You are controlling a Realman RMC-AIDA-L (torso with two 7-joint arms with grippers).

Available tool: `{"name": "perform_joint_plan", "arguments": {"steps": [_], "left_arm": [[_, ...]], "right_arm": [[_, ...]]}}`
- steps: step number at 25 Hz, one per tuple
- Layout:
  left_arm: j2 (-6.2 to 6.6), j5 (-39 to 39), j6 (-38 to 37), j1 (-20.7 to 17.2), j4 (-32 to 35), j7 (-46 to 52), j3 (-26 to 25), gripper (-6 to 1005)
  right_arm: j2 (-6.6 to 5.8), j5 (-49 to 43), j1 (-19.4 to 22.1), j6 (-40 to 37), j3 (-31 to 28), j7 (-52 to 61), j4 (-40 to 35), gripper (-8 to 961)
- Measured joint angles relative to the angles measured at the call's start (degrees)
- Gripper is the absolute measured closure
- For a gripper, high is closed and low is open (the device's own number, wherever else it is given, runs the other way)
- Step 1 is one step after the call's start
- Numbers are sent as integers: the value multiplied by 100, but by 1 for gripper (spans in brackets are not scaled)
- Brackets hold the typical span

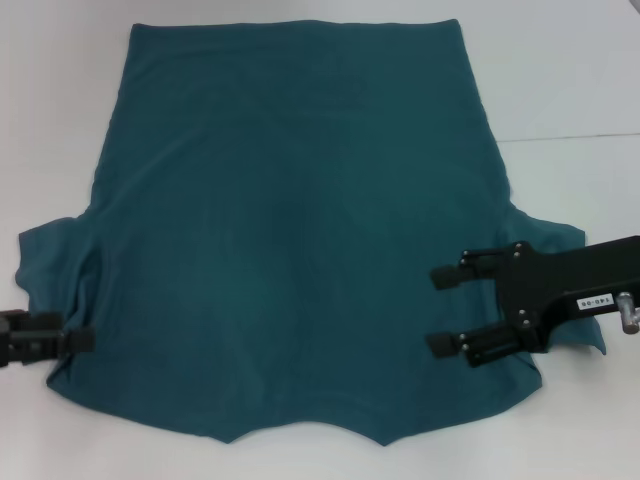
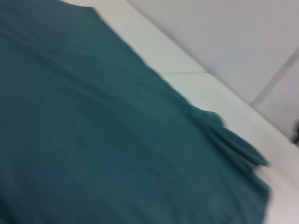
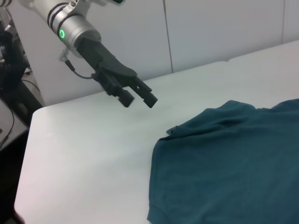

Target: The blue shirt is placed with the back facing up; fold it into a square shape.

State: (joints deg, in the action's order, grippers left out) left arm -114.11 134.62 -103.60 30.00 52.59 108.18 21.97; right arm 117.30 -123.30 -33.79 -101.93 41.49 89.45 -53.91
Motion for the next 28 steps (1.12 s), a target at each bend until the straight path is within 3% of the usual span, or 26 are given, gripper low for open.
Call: {"name": "perform_joint_plan", "arguments": {"steps": [6,17,28], "left_arm": [[1,393,869,-48,36,671,-4,152],[-25,814,1382,-71,20,1368,22,155],[-152,1010,2471,54,-349,1869,605,158]], "right_arm": [[-15,-9,-90,8,55,475,-33,11],[27,-98,-256,43,131,798,-104,11],[52,-98,-296,102,201,795,-111,11]]}}
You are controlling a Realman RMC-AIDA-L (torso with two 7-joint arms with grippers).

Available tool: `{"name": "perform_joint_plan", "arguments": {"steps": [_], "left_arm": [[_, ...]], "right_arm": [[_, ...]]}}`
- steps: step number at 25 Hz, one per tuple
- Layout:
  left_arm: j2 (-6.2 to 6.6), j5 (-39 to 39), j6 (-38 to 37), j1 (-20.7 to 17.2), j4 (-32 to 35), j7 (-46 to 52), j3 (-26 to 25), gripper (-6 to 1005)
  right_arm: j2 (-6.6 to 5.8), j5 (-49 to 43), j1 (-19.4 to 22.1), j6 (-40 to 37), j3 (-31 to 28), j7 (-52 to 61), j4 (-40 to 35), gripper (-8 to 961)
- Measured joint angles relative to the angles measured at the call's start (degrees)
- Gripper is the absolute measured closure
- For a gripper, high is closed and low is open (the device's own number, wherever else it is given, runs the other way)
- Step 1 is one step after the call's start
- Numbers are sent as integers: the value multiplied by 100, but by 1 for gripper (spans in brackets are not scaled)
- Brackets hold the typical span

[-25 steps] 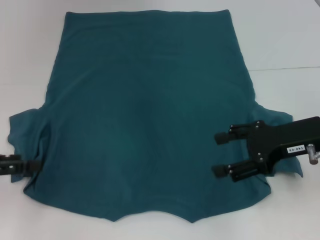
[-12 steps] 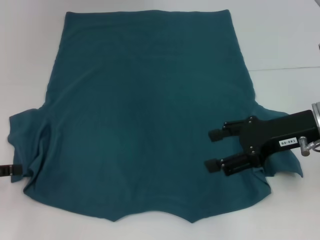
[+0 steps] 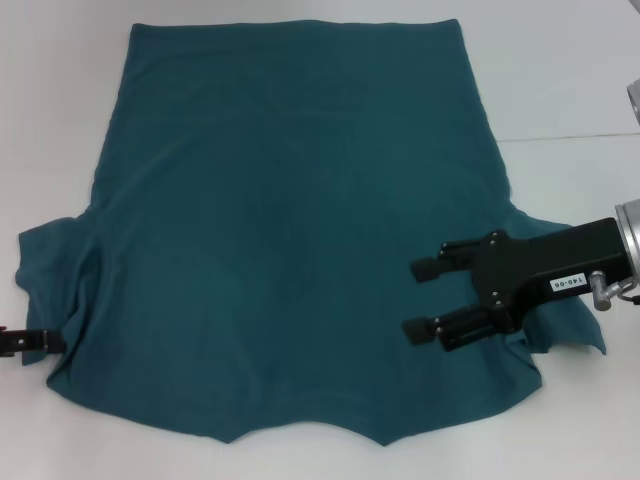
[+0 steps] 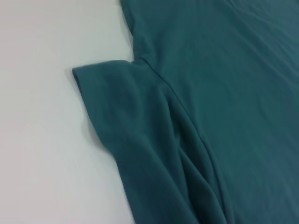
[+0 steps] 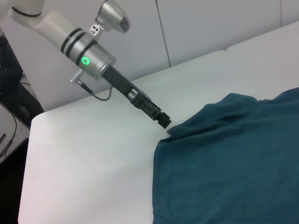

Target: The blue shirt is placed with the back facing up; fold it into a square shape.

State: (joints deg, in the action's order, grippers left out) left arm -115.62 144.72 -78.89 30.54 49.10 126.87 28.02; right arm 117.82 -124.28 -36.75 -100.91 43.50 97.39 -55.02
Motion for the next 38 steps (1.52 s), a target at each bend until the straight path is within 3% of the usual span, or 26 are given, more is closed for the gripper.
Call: {"name": "perform_joint_plan", "arguments": {"steps": [8,38], "left_arm": [[-28,22,476,88,-111,222,298,161],[-103,172,690,104,-111,281,594,171]], "right_arm": [[15,1,-7,2,11,-5,4,12],[40,1,-13,142,9,-36,44,12]]}}
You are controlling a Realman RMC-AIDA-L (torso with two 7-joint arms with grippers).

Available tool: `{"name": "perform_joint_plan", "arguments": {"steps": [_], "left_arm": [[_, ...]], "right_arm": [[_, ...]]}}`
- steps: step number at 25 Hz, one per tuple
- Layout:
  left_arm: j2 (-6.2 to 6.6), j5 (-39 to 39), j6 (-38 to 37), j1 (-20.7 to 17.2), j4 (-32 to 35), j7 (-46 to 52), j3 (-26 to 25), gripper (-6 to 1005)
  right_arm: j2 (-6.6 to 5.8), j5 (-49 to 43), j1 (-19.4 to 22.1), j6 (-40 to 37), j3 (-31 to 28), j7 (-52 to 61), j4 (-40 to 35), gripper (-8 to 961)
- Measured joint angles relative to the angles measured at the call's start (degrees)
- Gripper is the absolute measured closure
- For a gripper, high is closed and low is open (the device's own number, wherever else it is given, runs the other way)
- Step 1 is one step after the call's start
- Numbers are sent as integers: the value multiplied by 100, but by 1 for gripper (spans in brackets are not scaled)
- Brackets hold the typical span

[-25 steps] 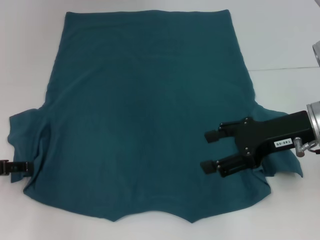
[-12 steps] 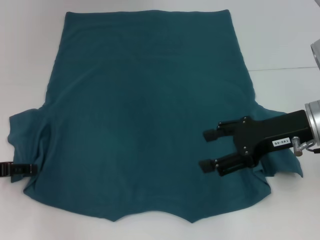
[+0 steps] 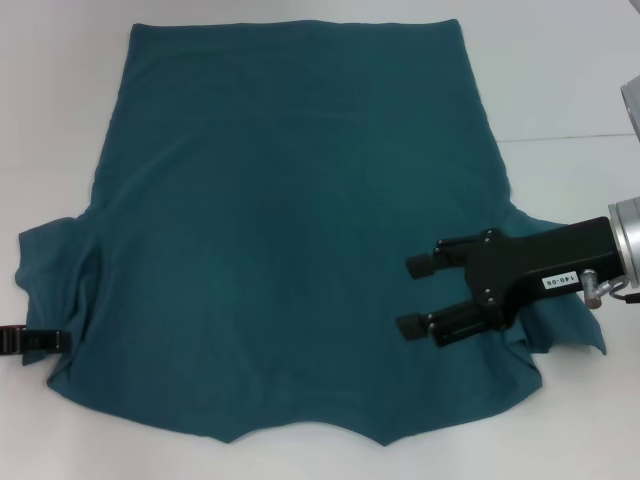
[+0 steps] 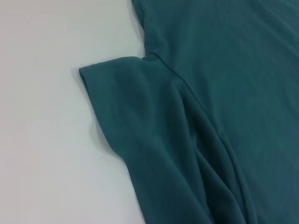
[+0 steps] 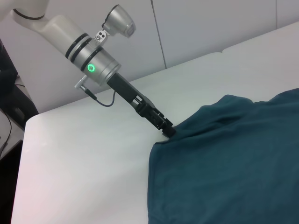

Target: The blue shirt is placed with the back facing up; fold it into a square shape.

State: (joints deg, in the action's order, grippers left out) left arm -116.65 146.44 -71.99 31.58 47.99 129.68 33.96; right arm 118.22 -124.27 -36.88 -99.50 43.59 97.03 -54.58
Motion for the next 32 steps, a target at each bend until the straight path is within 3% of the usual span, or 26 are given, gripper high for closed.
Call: {"name": "perform_joint_plan", "arguments": {"steps": [6,12,17,32], "left_arm": [[-46,0,31,25,0,-7,66,243],[-52,8,127,65,-56,-22,135,409],[-72,50,163,74,-64,-2,282,410],[-110,54,237,69,-39,133,331,756]], "right_arm": [[17,0,-9,31,0,0,0,12],[17,0,-12,36,0,0,0,12],[17,0,-12,48,0,0,2,12],[17,0,-4,45,0,0,-21,12]]}}
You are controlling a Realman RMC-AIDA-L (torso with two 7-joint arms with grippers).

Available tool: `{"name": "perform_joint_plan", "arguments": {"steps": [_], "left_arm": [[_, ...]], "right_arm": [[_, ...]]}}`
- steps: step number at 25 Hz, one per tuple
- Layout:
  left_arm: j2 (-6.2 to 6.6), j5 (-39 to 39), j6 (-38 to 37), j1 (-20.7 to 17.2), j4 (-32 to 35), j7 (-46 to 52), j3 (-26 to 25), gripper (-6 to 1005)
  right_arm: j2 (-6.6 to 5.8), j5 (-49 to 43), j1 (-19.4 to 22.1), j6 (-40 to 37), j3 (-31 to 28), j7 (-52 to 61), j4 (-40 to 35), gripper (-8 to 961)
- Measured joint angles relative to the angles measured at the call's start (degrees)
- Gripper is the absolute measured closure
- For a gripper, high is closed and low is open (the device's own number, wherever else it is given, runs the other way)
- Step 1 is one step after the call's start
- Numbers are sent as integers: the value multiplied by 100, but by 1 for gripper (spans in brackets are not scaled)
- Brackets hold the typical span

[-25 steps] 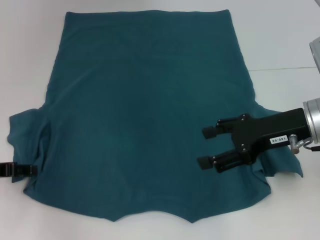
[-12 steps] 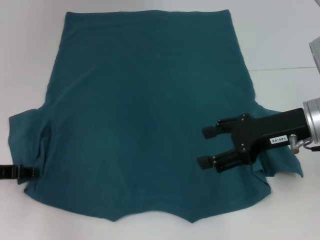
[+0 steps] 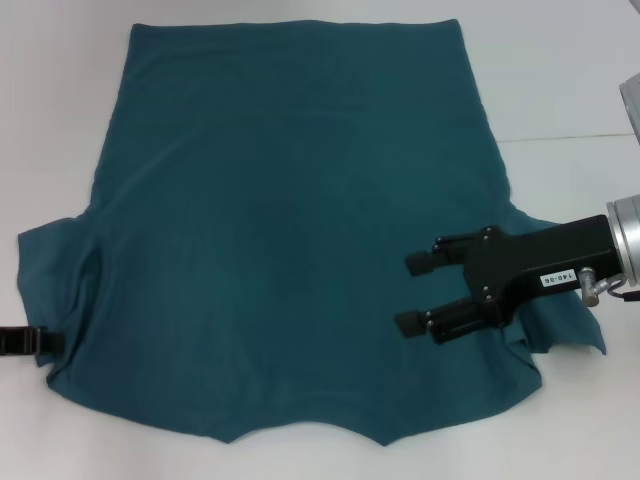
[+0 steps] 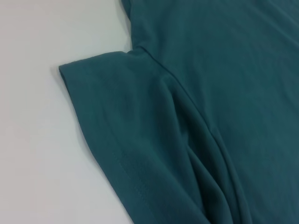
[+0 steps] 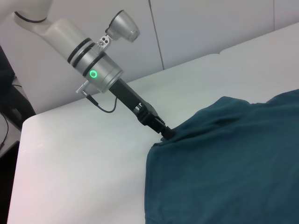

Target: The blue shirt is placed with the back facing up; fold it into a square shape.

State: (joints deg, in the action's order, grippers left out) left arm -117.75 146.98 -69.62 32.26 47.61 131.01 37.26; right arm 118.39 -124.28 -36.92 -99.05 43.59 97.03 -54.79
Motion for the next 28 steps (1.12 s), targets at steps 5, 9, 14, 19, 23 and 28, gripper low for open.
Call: {"name": "perform_joint_plan", "arguments": {"steps": [5,9,14,19,23,28], "left_arm": [[11,0,1,11,12,3,0,944],[38,-7,1,52,32,-12,-30,980],[53,-39,-79,73,280,-18,-22,981],[51,-45,-211,112,557,-19,0,981],[20,-47,-310,143,800,-44,22,980],[-2,-47,-420,223,951,-69,375,980]], "right_arm": [[15,14,-5,15,0,-11,4,11],[30,33,8,68,0,-39,27,11],[105,46,106,199,-47,-275,79,11],[114,53,244,406,-68,-527,321,11],[108,61,361,581,-153,-737,513,11],[105,74,446,661,-290,-914,693,11]]}}
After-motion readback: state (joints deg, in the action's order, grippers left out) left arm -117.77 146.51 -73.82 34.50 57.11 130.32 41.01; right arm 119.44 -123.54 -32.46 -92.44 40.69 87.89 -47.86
